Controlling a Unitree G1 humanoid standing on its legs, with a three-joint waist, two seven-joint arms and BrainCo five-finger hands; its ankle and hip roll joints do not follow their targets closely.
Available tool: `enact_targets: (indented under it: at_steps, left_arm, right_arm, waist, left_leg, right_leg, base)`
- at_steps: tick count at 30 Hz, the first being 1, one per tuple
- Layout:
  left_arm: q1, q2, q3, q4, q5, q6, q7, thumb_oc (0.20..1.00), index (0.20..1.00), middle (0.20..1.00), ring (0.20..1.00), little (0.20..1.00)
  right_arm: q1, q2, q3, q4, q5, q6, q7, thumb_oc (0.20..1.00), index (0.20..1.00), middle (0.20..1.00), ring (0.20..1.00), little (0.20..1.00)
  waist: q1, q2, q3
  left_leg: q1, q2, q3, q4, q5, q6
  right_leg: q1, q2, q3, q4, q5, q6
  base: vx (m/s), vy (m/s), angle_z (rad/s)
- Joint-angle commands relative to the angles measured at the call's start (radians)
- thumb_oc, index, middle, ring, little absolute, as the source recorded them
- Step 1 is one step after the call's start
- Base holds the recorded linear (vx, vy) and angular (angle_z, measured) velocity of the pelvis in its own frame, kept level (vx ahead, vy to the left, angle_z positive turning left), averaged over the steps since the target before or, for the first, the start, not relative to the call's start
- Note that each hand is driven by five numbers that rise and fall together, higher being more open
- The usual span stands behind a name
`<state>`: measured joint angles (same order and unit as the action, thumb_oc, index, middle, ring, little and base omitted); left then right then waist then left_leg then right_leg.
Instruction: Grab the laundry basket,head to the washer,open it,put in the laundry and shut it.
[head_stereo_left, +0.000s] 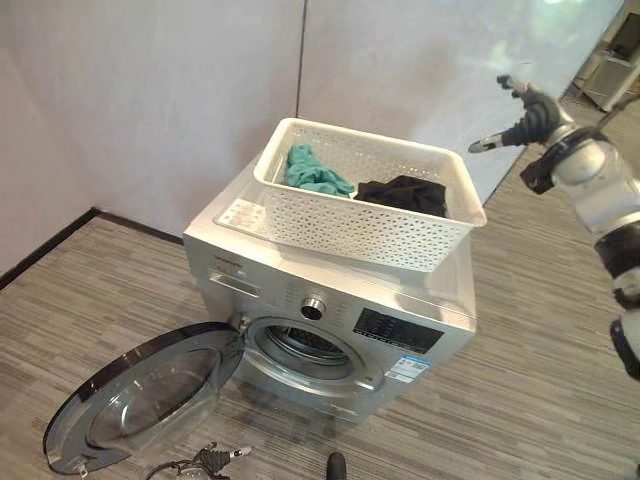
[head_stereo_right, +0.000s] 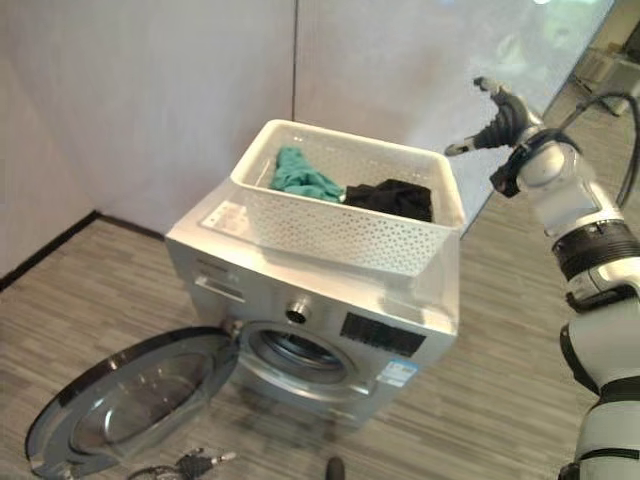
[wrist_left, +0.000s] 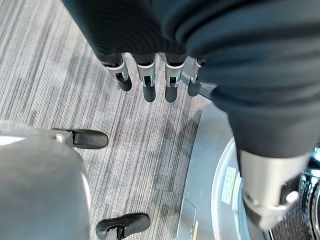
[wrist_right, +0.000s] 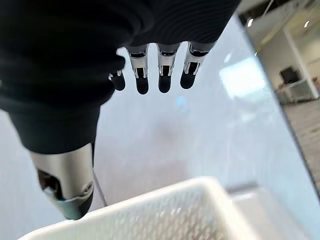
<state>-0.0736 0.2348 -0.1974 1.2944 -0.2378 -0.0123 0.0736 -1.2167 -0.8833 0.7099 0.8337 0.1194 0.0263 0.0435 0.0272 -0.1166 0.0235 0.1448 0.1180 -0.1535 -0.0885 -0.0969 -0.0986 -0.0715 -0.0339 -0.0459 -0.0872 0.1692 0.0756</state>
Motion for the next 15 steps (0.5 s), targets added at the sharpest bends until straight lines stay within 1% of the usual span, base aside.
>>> enact_targets:
  at_steps: [1,3,6,7,11,15]
  left_arm:
    - [-0.048,0.055,-0.006,0.035,-0.038,-0.022,-0.009,1.000,1.000,1.000,1.000,1.000]
    - [-0.046,0.056,0.000,0.043,-0.056,-0.018,-0.019,1.000,1.000,1.000,1.000,1.000]
    - [-0.045,0.059,0.003,0.044,-0.068,-0.018,-0.016,1.000,1.000,1.000,1.000,1.000]
    - [-0.046,0.063,0.010,0.046,-0.076,-0.017,-0.014,1.000,1.000,1.000,1.000,1.000]
    - [-0.042,0.076,0.020,0.045,-0.090,-0.020,-0.009,1.000,1.000,1.000,1.000,1.000]
    - [-0.042,0.085,0.022,0.044,-0.092,-0.021,-0.007,1.000,1.000,1.000,1.000,1.000]
  right_arm:
    - [-0.141,-0.014,0.028,0.070,0.034,0.002,0.022,1.000,1.000,1.000,1.000,1.000]
    - [-0.166,0.028,0.052,0.088,0.054,0.011,0.044,1.000,1.000,1.000,1.000,1.000]
    - [-0.169,0.055,0.053,0.101,0.068,0.013,0.045,1.000,1.000,1.000,1.000,1.000]
    - [-0.175,0.097,0.056,0.132,0.072,0.014,0.048,1.000,1.000,1.000,1.000,1.000]
    - [-0.209,0.161,0.058,0.199,0.091,0.018,0.047,1.000,1.000,1.000,1.000,1.000]
    - [-0.234,0.194,0.070,0.253,0.071,0.025,0.049,1.000,1.000,1.000,1.000,1.000]
  waist:
    - [0.019,-0.047,0.015]
    - [0.027,-0.069,0.021]
    - [0.033,-0.079,0.024]
    - [0.046,-0.091,0.029]
    - [0.073,-0.116,0.034]
    - [0.090,-0.134,0.039]
  left_leg:
    - [-0.037,-0.012,0.010,0.014,0.023,0.037]
    - [-0.052,-0.006,0.003,0.010,0.030,0.030]
    - [-0.058,-0.006,0.000,0.009,0.031,0.028]
    - [-0.058,-0.004,0.003,0.008,0.030,0.027]
    - [-0.059,0.002,0.005,0.008,0.028,0.028]
    - [-0.063,0.004,0.002,0.009,0.029,0.027]
  right_leg:
    - [-0.003,-0.075,0.004,0.092,-0.106,0.086]
    - [-0.001,-0.073,-0.010,0.081,-0.110,0.084]
    - [-0.001,-0.072,-0.015,0.078,-0.110,0.083]
    - [0.000,-0.068,-0.015,0.072,-0.108,0.084]
    - [0.003,-0.059,-0.013,0.063,-0.104,0.082]
    - [0.004,-0.055,-0.014,0.059,-0.105,0.082]
  base:
    - [0.00,-0.018,0.09]
    - [0.01,-0.039,0.09]
    - [0.00,-0.021,0.09]
    - [0.01,-0.036,0.10]
    - [0.01,-0.026,-0.01]
    - [0.01,-0.016,-0.05]
